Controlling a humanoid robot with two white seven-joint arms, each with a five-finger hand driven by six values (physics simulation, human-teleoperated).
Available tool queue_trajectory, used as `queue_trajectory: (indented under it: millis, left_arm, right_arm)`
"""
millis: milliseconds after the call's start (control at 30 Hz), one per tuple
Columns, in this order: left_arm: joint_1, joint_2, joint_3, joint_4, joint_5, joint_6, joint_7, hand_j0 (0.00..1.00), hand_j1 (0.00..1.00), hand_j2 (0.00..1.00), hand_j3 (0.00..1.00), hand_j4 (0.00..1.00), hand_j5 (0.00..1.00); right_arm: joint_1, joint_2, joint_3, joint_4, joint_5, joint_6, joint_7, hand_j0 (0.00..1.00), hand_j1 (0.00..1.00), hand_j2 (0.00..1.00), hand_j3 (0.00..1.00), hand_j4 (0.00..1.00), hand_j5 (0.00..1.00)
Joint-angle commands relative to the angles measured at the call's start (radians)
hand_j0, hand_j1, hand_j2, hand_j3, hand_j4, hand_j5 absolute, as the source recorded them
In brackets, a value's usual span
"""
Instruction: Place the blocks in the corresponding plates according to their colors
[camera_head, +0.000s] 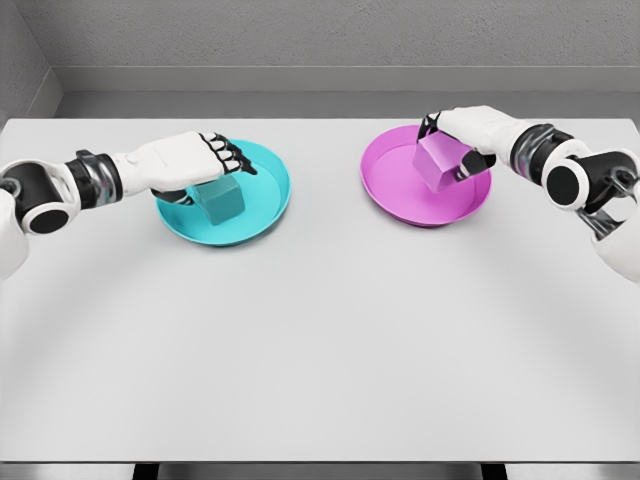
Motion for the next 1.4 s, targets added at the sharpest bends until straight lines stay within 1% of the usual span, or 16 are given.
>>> queue_trajectory:
  millis: [0,167,267,300,333,367,400,433,467,533,633,700,733,867,1100,1367]
  left_arm:
    - [0.000,0.002,0.002,0.000,0.004,0.001,0.001,1.00,1.00,1.00,1.00,1.00,1.00]
    - [-0.006,0.053,0.011,-0.004,0.021,0.001,0.004,1.00,1.00,1.00,1.00,1.00,1.00]
    - [-0.008,0.111,0.013,-0.012,0.079,0.001,0.007,1.00,1.00,1.00,1.00,1.00,1.00]
    - [-0.009,0.126,0.013,-0.012,0.104,0.001,0.007,1.00,1.00,1.00,1.00,1.00,1.00]
    - [-0.009,0.148,0.014,-0.015,0.129,0.001,0.005,1.00,1.00,1.00,1.00,1.00,1.00]
    - [-0.008,0.165,0.025,-0.017,0.144,0.001,0.007,1.00,1.00,1.00,1.00,1.00,1.00]
    - [-0.005,0.191,0.034,-0.027,0.167,0.001,0.007,1.00,1.00,1.00,1.00,1.00,1.00]
    - [-0.002,0.220,0.036,-0.041,0.184,0.001,0.007,1.00,1.00,1.00,1.00,1.00,1.00]
    - [0.002,0.242,0.039,-0.054,0.196,0.001,0.007,1.00,1.00,1.00,1.00,1.00,1.00]
    - [0.012,0.274,0.066,-0.061,0.213,0.001,0.007,1.00,1.00,1.00,1.00,1.00,1.00]
    - [0.020,0.301,0.069,-0.069,0.218,0.001,0.001,1.00,1.00,1.00,1.00,1.00,1.00]
    - [0.021,0.317,0.069,-0.081,0.221,0.001,0.002,1.00,1.00,1.00,1.00,1.00,1.00]
    - [0.023,0.321,0.069,-0.083,0.221,0.001,0.001,1.00,1.00,1.00,1.00,1.00,1.00]
    - [0.049,0.373,0.071,-0.093,0.221,0.001,0.002,1.00,1.00,1.00,1.00,1.00,1.00]
    - [0.066,0.377,0.071,-0.127,0.221,0.001,0.001,1.00,1.00,1.00,1.00,1.00,1.00]
    - [0.067,0.377,0.071,-0.135,0.219,0.001,0.001,1.00,1.00,1.00,1.00,1.00,1.00]
  right_arm:
    - [0.000,0.008,-0.001,0.009,0.003,0.014,-0.002,1.00,1.00,1.00,1.00,1.00,1.00]
    - [0.000,0.008,-0.001,0.004,0.003,0.013,-0.002,1.00,1.00,1.00,1.00,1.00,1.00]
    - [-0.002,-0.009,-0.006,-0.019,0.003,0.002,0.000,1.00,1.00,1.00,1.00,1.00,1.00]
    - [0.000,-0.041,-0.015,-0.054,0.002,0.001,0.000,1.00,1.00,1.00,1.00,1.00,1.00]
    - [0.017,-0.098,-0.050,-0.104,0.001,-0.009,0.000,1.00,1.00,1.00,1.00,1.00,1.00]
    - [0.040,-0.145,-0.085,-0.140,0.000,-0.044,0.001,1.00,1.00,1.00,1.00,1.00,1.00]
    - [0.083,-0.179,-0.143,-0.149,-0.003,-0.110,0.003,1.00,1.00,1.00,1.00,1.00,1.00]
    - [0.130,-0.201,-0.206,-0.154,-0.005,-0.186,0.003,1.00,1.00,1.00,1.00,1.00,1.00]
    - [0.201,-0.225,-0.294,-0.152,-0.006,-0.306,0.003,1.00,1.00,1.00,1.00,1.00,1.00]
    - [0.273,-0.268,-0.389,-0.152,-0.009,-0.435,0.003,1.00,1.00,1.00,1.00,1.00,1.00]
    - [0.347,-0.310,-0.466,-0.144,-0.008,-0.601,0.001,1.00,1.00,1.00,1.00,1.00,1.00]
    - [0.377,-0.323,-0.478,-0.141,-0.008,-0.713,0.001,1.00,1.00,1.00,1.00,1.00,1.00]
    - [0.390,-0.325,-0.478,-0.140,-0.008,-0.745,0.001,1.00,1.00,1.00,1.00,1.00,1.00]
    - [0.410,-0.330,-0.475,-0.144,-0.008,-0.757,0.000,1.00,1.00,1.00,1.00,1.00,1.00]
    - [0.410,-0.330,-0.473,-0.141,-0.009,-0.750,0.001,1.00,1.00,1.00,1.00,1.00,1.00]
    - [0.417,-0.328,-0.470,-0.144,-0.009,-0.748,0.000,1.00,1.00,1.00,1.00,1.00,1.00]
